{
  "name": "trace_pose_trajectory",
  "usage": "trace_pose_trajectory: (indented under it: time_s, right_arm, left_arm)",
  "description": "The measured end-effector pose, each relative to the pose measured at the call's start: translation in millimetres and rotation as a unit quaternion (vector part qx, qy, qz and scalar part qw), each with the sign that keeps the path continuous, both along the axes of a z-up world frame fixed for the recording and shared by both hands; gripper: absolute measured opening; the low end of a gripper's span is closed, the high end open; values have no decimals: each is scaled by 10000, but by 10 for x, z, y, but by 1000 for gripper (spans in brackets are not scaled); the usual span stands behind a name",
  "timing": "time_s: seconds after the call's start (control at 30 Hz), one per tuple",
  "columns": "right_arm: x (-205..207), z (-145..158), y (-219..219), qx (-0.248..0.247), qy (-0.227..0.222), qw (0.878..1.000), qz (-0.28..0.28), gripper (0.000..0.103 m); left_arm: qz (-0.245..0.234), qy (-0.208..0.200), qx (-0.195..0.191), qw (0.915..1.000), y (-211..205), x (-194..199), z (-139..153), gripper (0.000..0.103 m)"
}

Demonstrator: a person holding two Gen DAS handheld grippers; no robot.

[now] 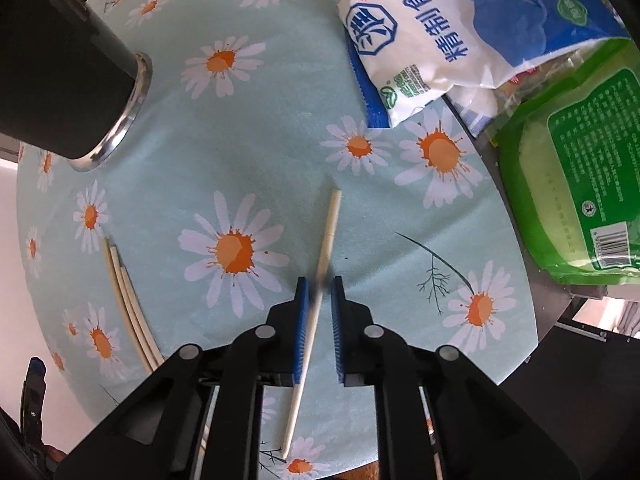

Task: Organize utensils
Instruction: 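Grasp a wooden chopstick with the right gripper while the left gripper grasps another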

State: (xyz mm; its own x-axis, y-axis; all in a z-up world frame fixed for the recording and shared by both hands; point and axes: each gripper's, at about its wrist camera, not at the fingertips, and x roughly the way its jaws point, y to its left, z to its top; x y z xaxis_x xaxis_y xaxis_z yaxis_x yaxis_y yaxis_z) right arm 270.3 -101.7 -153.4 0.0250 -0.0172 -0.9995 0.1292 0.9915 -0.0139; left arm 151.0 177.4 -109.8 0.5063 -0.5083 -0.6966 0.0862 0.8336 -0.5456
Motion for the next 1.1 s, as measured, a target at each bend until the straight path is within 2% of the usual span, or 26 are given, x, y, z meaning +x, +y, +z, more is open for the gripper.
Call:
trace_pose_trajectory:
  time_s: [0.17, 0.3, 0.43, 0.63, 0.87, 1.1]
  right_arm:
    - [-52, 16, 135, -55, -26, 10000, -9, 6]
    - [-59, 4, 126, 35, -38, 10000, 13, 5]
    - [-50, 48, 35, 361, -20, 9993, 137, 5]
    - [-44, 191, -34, 916, -122, 9937, 627, 5]
    - [27, 497, -172, 1692, -390, 9778, 1173, 5]
    - [65, 723, -295, 2275, -655, 9559, 1738, 5]
  left_arm:
    - [-174, 109, -41, 9998, -81, 8, -56, 23]
    - [-275, 121, 37, 9995, -162, 19, -44, 23]
    - [-234, 117, 99, 9996, -225, 26, 8, 23]
    - [-171, 223, 291, 9992, -469, 122, 19, 23]
    - [-45, 463, 870, 9951, -869, 245, 37, 23]
    - [188, 927, 1491, 9843, -1171, 409, -64, 23]
